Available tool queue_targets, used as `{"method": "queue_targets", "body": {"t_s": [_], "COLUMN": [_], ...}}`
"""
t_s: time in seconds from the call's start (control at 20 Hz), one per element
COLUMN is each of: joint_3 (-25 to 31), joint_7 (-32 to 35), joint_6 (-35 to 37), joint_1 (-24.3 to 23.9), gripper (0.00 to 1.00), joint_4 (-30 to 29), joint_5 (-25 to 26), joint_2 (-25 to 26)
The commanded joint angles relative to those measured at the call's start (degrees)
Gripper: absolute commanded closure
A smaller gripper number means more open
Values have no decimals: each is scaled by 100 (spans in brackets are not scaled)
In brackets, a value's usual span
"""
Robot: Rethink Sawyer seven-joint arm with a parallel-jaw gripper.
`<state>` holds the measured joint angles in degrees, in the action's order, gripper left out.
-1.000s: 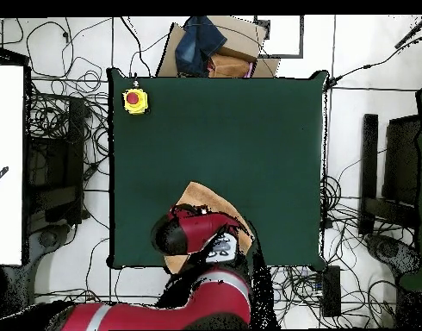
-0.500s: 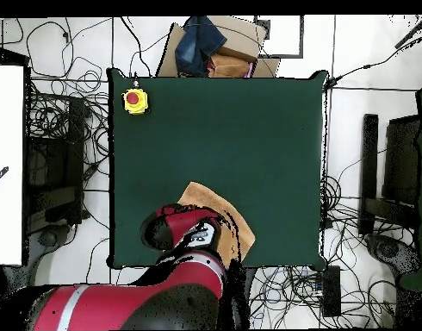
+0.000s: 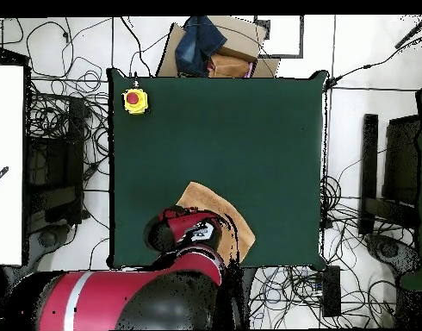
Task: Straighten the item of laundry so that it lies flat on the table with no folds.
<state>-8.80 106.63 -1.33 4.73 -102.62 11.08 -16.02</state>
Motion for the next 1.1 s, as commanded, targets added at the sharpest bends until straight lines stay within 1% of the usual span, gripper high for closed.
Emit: {"method": "queue_targets", "body": {"t_s": [0.05, 0.3, 0.7, 0.9, 1.1], "joint_3": [-53, -105, -245, -291, -216], "joint_7": [997, 946, 993, 1003, 897], "joint_6": [-439, -589, -689, -578, -403], "joint_1": [2, 48, 206, 314, 242], "gripper": [0, 0, 0, 0, 0], "joint_4": [599, 802, 679, 690, 740], "joint_5": [-383, -480, -585, -725, -726], "joint_2": [424, 571, 485, 423, 369]}}
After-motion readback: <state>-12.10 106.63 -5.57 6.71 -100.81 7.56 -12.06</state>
